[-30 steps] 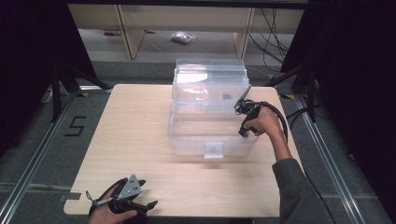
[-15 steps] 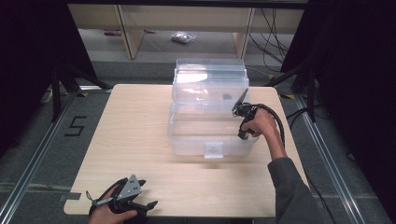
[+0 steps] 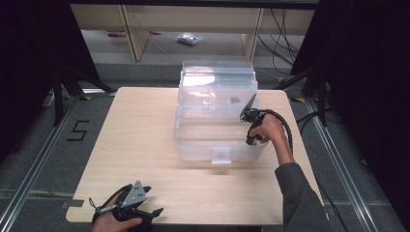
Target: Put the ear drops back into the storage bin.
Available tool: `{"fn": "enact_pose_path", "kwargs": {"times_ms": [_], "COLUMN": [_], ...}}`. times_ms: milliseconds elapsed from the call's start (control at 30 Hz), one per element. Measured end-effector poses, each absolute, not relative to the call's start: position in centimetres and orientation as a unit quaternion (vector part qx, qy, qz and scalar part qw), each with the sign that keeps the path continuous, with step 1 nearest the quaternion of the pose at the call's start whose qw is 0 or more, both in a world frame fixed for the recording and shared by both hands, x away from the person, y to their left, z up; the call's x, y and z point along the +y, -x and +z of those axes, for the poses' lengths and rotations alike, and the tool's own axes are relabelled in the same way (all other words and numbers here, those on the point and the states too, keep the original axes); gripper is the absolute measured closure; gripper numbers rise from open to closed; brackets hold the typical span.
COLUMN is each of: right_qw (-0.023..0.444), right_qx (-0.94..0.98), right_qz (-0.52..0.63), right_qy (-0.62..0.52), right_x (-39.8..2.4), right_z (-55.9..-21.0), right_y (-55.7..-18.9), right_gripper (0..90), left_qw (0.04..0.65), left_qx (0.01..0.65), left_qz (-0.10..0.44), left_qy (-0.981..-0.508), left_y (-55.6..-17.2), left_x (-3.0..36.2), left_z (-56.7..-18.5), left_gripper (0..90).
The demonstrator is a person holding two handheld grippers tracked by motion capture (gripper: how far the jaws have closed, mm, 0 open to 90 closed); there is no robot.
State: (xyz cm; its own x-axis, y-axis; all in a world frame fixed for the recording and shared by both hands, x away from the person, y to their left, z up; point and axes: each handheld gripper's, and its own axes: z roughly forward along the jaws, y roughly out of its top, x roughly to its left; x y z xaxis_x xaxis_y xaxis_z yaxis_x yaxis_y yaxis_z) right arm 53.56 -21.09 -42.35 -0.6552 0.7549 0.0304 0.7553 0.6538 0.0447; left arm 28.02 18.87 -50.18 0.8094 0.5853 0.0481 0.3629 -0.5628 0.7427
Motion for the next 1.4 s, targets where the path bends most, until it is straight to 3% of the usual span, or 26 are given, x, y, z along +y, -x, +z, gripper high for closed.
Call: {"fn": "enact_pose_path", "kwargs": {"times_ms": [267, 1167, 1400], "right_qw": [-0.005, 0.007, 0.01], "right_qx": [-0.925, -0.913, -0.908], "right_qz": [-0.029, -0.019, -0.054], "right_qy": [0.379, 0.408, 0.414], "right_x": [-21.3, -20.5, -20.9], "right_z": [-42.7, -43.2, -42.0], "right_y": [-53.8, -53.7, -53.5], "right_gripper": [60.3, 59.9, 53.5], "left_qw": [0.379, 0.379, 0.378], "left_qx": [0.271, 0.27, 0.27], "left_qz": [0.145, 0.144, 0.143], "left_qy": [-0.873, -0.873, -0.874], "left_y": [-28.0, -28.0, -28.0], "left_x": [18.8, 18.9, 18.8], "left_z": [-50.2, -50.2, -50.2], "left_gripper": [17.8, 17.8, 17.7]}}
